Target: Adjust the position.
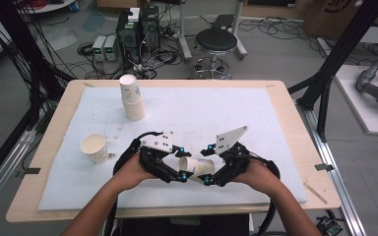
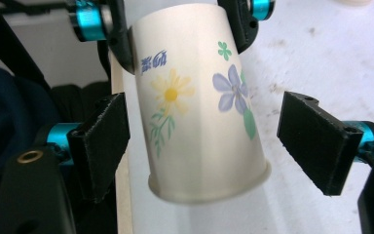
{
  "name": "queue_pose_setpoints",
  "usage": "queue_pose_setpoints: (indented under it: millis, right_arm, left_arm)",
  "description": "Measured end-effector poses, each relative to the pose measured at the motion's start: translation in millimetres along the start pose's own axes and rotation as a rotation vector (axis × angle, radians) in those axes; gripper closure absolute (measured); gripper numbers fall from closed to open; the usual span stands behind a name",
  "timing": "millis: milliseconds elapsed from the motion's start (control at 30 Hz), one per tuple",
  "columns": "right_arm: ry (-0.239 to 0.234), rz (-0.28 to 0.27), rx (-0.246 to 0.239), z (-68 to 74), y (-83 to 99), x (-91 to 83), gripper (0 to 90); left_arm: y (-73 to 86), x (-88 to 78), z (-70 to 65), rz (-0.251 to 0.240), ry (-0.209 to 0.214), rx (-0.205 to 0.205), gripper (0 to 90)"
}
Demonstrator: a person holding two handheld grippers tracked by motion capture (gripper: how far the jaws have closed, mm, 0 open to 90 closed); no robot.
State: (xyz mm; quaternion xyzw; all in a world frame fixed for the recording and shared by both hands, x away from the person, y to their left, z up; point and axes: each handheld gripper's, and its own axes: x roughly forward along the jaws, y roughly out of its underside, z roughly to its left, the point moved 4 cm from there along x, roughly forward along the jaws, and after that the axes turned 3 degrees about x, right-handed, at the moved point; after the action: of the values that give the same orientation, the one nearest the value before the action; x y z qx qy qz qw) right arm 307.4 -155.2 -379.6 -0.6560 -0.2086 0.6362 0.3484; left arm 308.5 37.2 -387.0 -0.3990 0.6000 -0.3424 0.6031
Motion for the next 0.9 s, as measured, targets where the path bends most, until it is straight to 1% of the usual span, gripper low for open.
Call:
queue_pose_setpoints:
  millis: [33, 67, 100, 133, 167, 200, 233, 267, 300, 433, 467, 500, 567, 633, 700, 833, 900]
  right_arm:
    - [0.0, 0.0, 0.0, 0.0, 0.0, 0.0, 19.9]
    - [0.016, -0.046, 0.012, -0.9, 1.9, -6.3, 19.8]
    - [0.019, -0.072, 0.022, -1.6, 3.0, -8.9, 19.8]
    - [0.019, -0.072, 0.022, -1.6, 3.0, -8.9, 19.8]
    - [0.026, -0.127, 0.045, -3.0, 6.5, -13.4, 19.9]
    - [0.026, -0.127, 0.045, -3.0, 6.5, -13.4, 19.9]
    - [0.029, -0.15, 0.056, -3.1, 8.6, -15.2, 19.8]
    - [0.038, -0.195, 0.071, -2.9, 12.9, -17.9, 19.8]
    - [0.038, -0.195, 0.071, -2.9, 12.9, -17.9, 19.8]
    - [0.065, -0.285, 0.076, -2.0, 22.1, -21.4, 19.8]
    - [0.079, -0.306, 0.08, -1.4, 25.3, -21.6, 19.8]
    - [0.082, -0.311, 0.081, -1.1, 26.8, -21.6, 19.8]
    - [0.091, -0.322, 0.087, -0.9, 29.9, -21.2, 19.9]
    - [0.096, -0.347, 0.094, -0.4, 32.4, -21.2, 19.8]
    - [0.097, -0.374, 0.1, 0.4, 35.2, -20.5, 19.8]
    - [0.087, -0.368, 0.108, -0.9, 40.2, -16.9, 19.8]
    - [0.072, -0.37, 0.107, -1.2, 41.3, -16.0, 19.8]
  left_arm:
    - [0.0, 0.0, 0.0, 0.0, 0.0, 0.0, 37.2]
    - [1.2, -2.6, 0.2, -0.035, -0.017, -0.014, 37.1]
    - [1.8, -4.1, 0.6, -0.05, -0.023, -0.013, 37.1]
    - [1.8, -4.1, 0.6, -0.05, -0.023, -0.013, 37.1]
    - [2.4, -5.5, 0.7, -0.068, -0.029, -0.016, 37.1]
    - [3.0, -6.6, 0.8, -0.087, -0.036, -0.024, 37.1]
    - [3.7, -7.9, 0.9, -0.101, -0.042, -0.023, 37.1]
    - [4.2, -9.0, 0.8, -0.121, -0.048, -0.021, 37.1]
    - [5.0, -10.2, 0.8, -0.136, -0.051, -0.017, 37.1]
    - [9.0, -14.1, 0.9, -0.206, -0.075, -0.015, 37.1]
    - [10.0, -15.1, 1.2, -0.21, -0.078, -0.01, 37.1]
    - [10.8, -15.7, 1.1, -0.224, -0.082, -0.016, 37.1]
    - [11.7, -17.3, 1.0, -0.242, -0.088, -0.013, 37.1]
    - [11.8, -19.0, 0.4, -0.272, -0.087, -0.015, 37.1]
    - [12.1, -20.3, 0.1, -0.284, -0.091, -0.013, 37.1]
    - [11.5, -21.7, -0.8, -0.299, -0.088, -0.005, 37.1]
    - [10.9, -22.0, -1.2, -0.307, -0.084, -0.003, 37.1]
